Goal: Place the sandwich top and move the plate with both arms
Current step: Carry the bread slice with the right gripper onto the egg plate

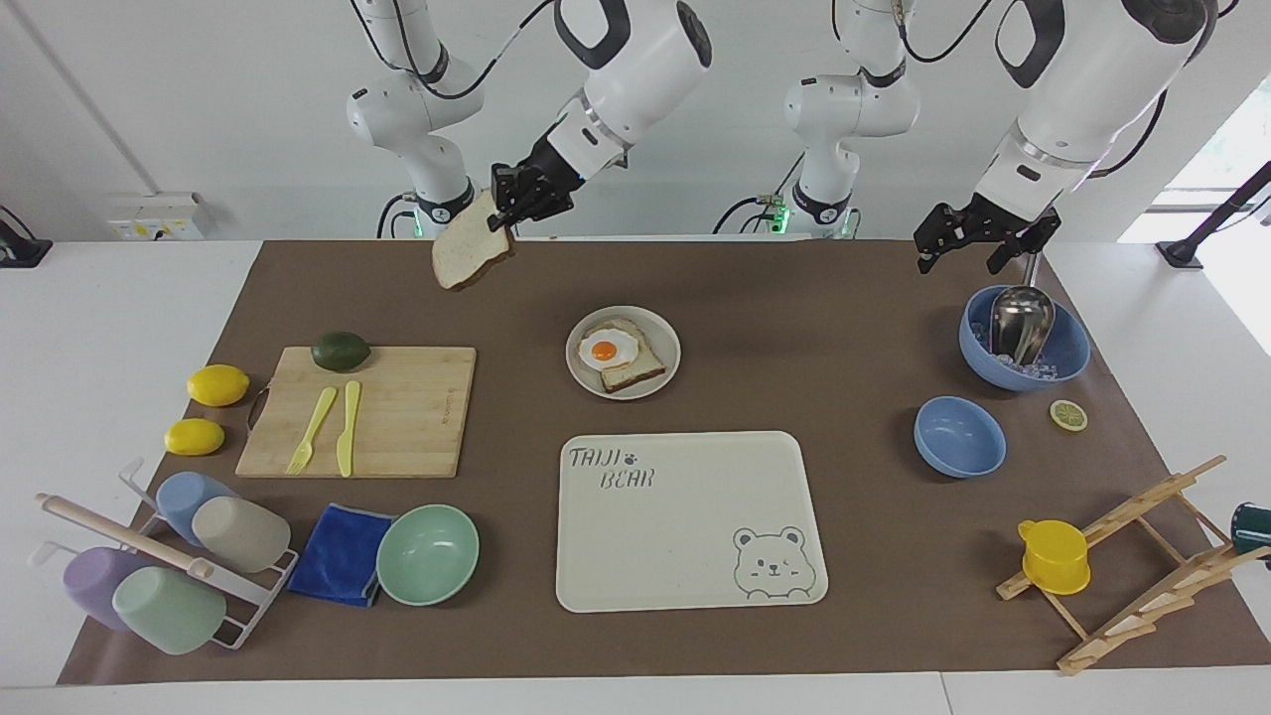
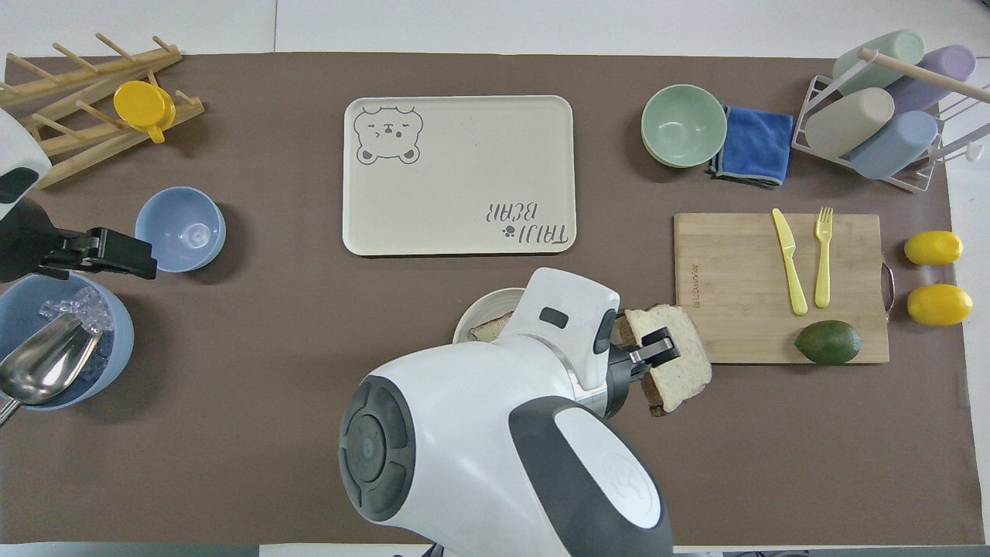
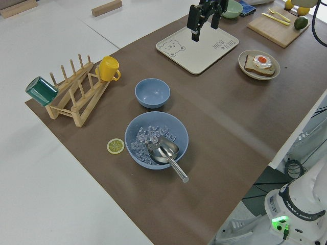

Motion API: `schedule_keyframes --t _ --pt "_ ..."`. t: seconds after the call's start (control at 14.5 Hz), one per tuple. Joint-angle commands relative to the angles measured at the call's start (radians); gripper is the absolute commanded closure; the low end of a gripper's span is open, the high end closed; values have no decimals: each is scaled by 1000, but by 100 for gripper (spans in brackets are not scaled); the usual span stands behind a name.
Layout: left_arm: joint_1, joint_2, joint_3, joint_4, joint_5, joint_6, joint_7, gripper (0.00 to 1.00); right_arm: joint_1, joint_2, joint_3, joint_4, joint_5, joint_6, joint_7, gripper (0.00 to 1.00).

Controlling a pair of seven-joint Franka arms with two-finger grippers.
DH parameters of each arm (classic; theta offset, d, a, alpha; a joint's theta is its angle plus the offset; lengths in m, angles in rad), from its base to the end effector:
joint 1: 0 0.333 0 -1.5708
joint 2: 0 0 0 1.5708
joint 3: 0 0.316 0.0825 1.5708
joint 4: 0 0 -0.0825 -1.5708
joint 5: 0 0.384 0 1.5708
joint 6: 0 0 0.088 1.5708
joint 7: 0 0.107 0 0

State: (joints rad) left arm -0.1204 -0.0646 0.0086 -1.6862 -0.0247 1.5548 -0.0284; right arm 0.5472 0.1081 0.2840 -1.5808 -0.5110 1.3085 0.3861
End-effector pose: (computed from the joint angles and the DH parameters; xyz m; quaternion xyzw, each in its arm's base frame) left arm 0.5267 -0.0617 0.6040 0.9985 -0.0415 -0.0342 0.0103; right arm 0.4220 0.3595 0.5593 0.9343 0.1943 -0.0130 0.2985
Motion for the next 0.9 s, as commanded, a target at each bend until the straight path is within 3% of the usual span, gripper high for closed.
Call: schedule_keyframes --t 0.0,0.21,0.55,0.83 --pt "15 0 -10 10 9 -16 5 0 22 129 14 113 52 70 84 100" --pt "15 0 -10 8 9 -16 5 0 36 168 12 55 58 143 132 100" --pt "15 0 -10 8 9 -16 5 0 77 291 14 48 45 213 301 100" --pt "15 0 -10 8 9 -16 5 0 68 294 14 36 58 239 315 100"
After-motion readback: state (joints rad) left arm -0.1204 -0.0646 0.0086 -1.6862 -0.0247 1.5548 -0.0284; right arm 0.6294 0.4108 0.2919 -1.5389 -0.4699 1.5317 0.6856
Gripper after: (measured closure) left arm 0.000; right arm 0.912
